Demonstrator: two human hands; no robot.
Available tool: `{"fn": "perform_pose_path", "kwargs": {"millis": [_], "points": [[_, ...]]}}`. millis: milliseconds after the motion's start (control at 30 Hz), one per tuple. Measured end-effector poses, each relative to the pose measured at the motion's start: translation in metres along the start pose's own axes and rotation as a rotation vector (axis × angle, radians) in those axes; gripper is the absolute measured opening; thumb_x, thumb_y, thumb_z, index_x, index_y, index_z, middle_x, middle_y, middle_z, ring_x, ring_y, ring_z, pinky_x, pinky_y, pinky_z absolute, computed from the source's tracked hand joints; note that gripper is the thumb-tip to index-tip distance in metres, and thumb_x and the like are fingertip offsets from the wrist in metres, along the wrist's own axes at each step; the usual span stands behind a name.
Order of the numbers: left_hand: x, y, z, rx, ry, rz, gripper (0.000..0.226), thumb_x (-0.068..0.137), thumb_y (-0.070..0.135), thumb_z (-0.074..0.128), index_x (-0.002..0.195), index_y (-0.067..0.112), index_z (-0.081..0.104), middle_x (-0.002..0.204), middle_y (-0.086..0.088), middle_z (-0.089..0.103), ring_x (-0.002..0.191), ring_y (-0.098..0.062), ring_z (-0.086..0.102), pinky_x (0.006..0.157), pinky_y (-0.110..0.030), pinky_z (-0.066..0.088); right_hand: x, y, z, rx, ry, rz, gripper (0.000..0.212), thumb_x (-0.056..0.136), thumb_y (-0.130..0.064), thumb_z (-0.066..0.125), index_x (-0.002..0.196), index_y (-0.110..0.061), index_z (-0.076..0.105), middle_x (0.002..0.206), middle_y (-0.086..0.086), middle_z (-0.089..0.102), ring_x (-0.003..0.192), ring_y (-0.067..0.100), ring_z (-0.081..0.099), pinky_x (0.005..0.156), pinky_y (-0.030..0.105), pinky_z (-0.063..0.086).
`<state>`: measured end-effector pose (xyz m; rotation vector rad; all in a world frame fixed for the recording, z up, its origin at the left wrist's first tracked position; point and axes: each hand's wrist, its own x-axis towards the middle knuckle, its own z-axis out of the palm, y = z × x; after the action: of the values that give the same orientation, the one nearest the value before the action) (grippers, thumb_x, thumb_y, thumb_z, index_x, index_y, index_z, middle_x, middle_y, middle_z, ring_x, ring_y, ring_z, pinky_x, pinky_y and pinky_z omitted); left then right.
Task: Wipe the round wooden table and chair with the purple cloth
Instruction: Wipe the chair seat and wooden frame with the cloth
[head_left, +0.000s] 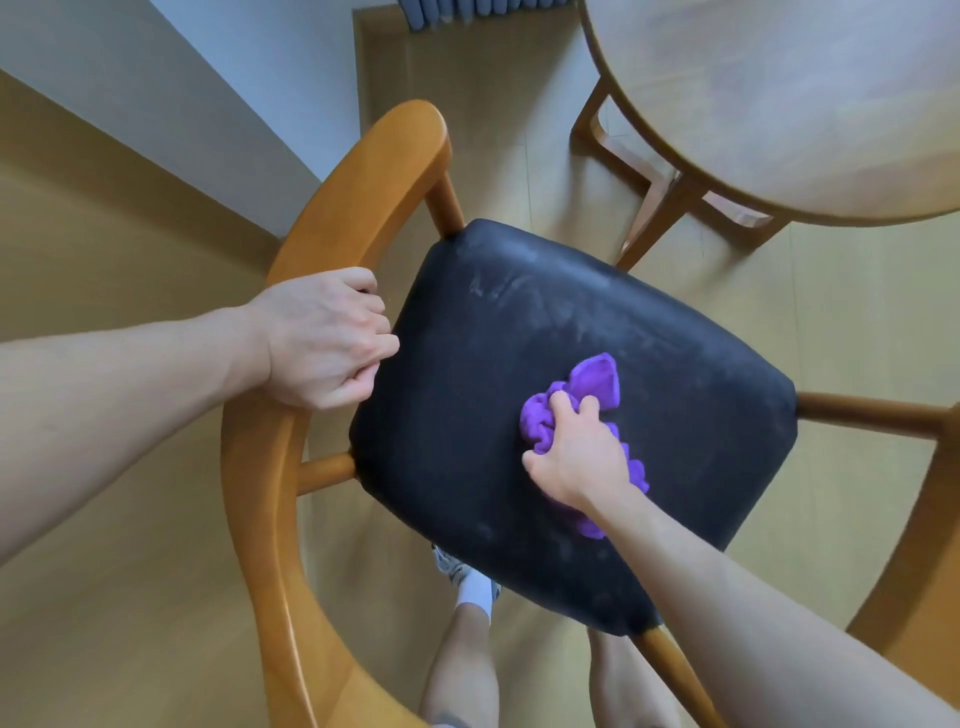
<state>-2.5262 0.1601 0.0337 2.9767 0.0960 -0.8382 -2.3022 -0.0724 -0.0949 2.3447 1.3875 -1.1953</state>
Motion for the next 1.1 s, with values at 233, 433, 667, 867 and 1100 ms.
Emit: {"fn": "perform_pose_path", "kwargs": {"millis": [233,433,667,867,1100], "points": [[0.001,0.0,0.003,-0.011,0.05,-0.019,0.045,0.094,0.045,0.03,0.075,0.023,0.064,0.079,-0.002,0.071,0.074,-0.022,0.066,0.101,-0.045,0.043,0.008,-0.016,-0.03,0.078,-0.206,-0.126,0.021,0.074,-0.039,0.059,0.086,-0.026,0.048,0.092,-0.007,0.049,0.082,0.028,0.058,0.066,0.035,0.044],[-0.001,-0.005,0.009,-0.07,0.13,-0.014,0.042,0.094,0.044,0.036,0.078,0.023,0.068,0.081,-0.002,0.071,0.075,-0.021,0.066,0.108,-0.045,0.038,0.101,-0.077,-0.079,0.458,0.323,0.069,0.042,0.083,-0.035,0.061,0.12,-0.026,0.043,0.124,0.005,0.032,0.098,0.035,0.053,0.078,0.04,0.043],[0.004,-0.004,0.012,-0.121,0.212,0.024,0.032,0.09,0.037,0.045,0.075,0.019,0.066,0.074,-0.004,0.067,0.067,-0.022,0.059,0.1,-0.043,0.04,0.073,-0.141,-0.01,-0.064,0.008,-0.497,0.054,0.08,-0.038,0.073,0.124,-0.025,0.044,0.124,0.005,0.038,0.108,0.031,0.052,0.069,0.04,0.049],[0.003,-0.004,0.021,-0.154,0.246,0.008,0.034,0.091,0.038,0.042,0.071,0.02,0.063,0.071,-0.003,0.066,0.065,-0.021,0.058,0.1,-0.044,0.042,0.11,-0.109,-0.055,0.017,0.348,-0.411,0.042,0.081,-0.031,0.071,0.114,-0.021,0.048,0.119,0.006,0.038,0.105,0.03,0.05,0.065,0.04,0.046],[0.004,-0.003,0.023,-0.157,0.287,0.0,0.032,0.089,0.037,0.044,0.07,0.02,0.063,0.071,-0.002,0.065,0.064,-0.02,0.057,0.1,-0.043,0.044,0.142,-0.152,-0.084,0.094,0.324,-0.095,0.048,0.083,-0.03,0.069,0.125,-0.014,0.053,0.131,0.012,0.039,0.111,0.037,0.052,0.082,0.043,0.047]]}}
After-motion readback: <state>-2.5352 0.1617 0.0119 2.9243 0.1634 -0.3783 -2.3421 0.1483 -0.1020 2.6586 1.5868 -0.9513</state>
